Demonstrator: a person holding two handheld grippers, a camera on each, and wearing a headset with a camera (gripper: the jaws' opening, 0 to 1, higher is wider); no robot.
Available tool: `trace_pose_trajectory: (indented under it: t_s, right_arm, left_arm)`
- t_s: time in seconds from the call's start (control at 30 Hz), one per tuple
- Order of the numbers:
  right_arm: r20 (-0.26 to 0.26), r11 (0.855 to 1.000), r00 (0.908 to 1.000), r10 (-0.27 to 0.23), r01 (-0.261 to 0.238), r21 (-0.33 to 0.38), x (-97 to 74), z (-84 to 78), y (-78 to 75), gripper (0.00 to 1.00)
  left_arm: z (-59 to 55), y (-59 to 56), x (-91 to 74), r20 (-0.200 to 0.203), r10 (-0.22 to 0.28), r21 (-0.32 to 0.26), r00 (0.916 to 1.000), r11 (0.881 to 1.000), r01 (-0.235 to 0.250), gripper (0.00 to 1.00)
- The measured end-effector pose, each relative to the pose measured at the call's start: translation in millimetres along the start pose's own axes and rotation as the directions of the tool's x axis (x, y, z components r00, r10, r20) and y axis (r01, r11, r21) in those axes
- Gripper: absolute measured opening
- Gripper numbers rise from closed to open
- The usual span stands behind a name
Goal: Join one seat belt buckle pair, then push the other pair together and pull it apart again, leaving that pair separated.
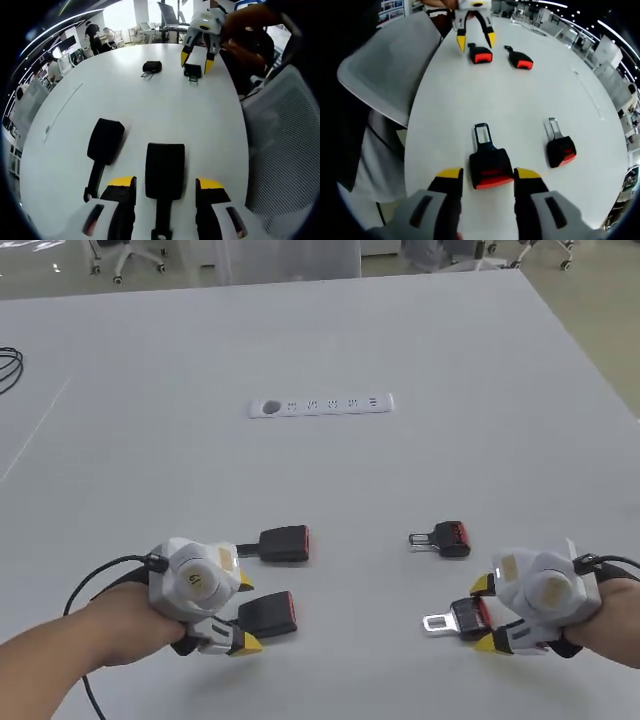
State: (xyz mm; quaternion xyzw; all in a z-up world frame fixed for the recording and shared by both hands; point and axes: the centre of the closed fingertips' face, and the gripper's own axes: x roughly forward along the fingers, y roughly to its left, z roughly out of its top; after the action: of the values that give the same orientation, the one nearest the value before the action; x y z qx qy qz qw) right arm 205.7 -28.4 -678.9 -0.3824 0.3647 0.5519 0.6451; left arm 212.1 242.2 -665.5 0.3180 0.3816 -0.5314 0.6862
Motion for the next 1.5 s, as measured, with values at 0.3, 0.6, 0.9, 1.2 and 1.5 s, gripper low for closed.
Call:
trace_pose_trajectory:
  t_s: [0.3, 0.6, 0.9, 1.2, 1.5]
  right_arm:
    - [-0.011, 1.0, 0.9999, 0.011, -0.011, -0.008, 5.2, -1.9, -2.5, 0.38]
    - [-0.007, 0.999, 0.9994, 0.034, -0.034, 0.003, 5.6, -2.6, -3.6, 0.35]
    - [-0.013, 0.998, 0.9983, 0.057, -0.057, 0.02, 6.5, -3.0, -3.2, 0.35]
    - [-0.022, 0.998, 0.9994, 0.028, -0.027, 0.056, 7.5, -1.4, -3.5, 0.35]
    - [0.011, 0.996, 0.9998, 0.014, -0.015, 0.083, 12.8, 16.3, 1.8, 0.34]
  left_arm:
    - [3.2, -0.6, 5.0, -0.024, -0.019, 0.058, 0.9995, 0.998, 0.02, 0.35]
    - [0.6, -1.6, 8.4, -0.078, -0.026, 0.169, 0.9966, 0.985, 0.039, 0.32]
    - [-2.5, -2.2, 12.6, -0.134, -0.039, 0.269, 0.9903, 0.96, 0.074, 0.32]
    - [-4.0, -0.5, 13.4, -0.127, -0.034, 0.247, 0.9913, 0.967, 0.065, 0.32]
    - [-3.3, -0.1, 13.9, -0.128, -0.032, 0.232, 0.9913, 0.971, 0.061, 0.32]
